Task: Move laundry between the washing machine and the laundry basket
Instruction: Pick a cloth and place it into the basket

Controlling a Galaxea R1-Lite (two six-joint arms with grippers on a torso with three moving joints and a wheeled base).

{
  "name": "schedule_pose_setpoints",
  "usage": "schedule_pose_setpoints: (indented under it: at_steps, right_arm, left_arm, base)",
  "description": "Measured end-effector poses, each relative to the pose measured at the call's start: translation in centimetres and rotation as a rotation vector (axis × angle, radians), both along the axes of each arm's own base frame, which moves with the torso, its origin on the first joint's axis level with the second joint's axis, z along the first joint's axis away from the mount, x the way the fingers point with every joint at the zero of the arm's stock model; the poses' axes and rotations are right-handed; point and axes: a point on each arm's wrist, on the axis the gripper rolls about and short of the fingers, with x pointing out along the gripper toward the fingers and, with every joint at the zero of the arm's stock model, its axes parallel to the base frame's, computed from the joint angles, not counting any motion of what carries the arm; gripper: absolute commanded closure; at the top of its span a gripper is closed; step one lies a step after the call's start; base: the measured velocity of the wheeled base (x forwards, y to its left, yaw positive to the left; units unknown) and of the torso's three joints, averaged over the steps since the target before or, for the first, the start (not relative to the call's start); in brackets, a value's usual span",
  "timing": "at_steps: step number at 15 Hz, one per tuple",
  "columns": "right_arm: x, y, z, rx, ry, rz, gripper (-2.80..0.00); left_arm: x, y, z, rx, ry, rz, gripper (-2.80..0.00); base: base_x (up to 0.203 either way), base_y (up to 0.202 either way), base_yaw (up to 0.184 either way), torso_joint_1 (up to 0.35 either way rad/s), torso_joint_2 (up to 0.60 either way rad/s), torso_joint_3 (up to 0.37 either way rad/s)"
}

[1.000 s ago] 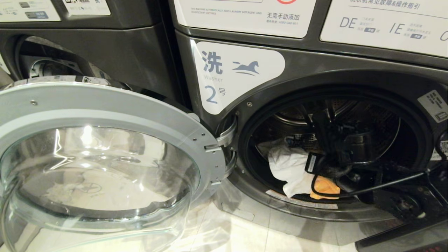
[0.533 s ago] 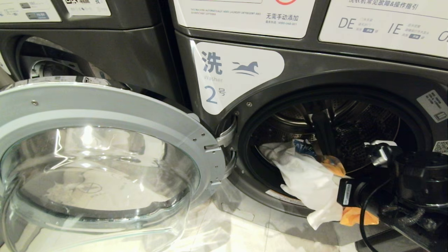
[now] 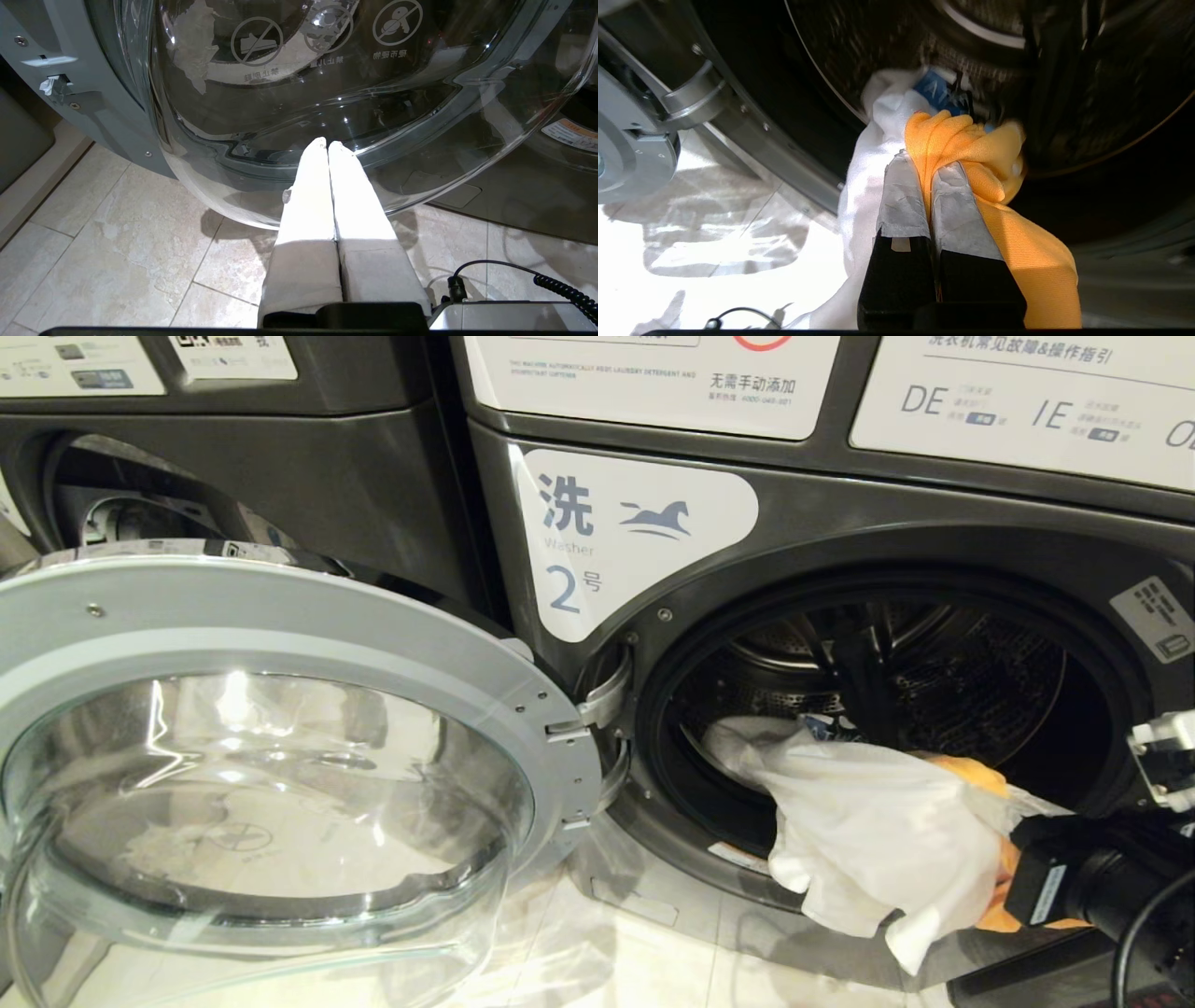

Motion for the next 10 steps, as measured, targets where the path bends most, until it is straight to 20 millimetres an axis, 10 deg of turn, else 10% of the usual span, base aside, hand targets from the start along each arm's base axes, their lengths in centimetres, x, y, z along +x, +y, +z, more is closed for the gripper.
schedule_pose_setpoints:
  at_steps: [10]
  right_arm:
    - [-7.5, -2.3, 1.1, -0.204, -0.307, 0.233, 0.00]
  left_arm:
    - [0.0, 0.0, 0.0, 0.000, 0.000, 0.000, 0.00]
  base:
    - [0.000, 0.000, 0.000, 0.000, 0.00, 0.000]
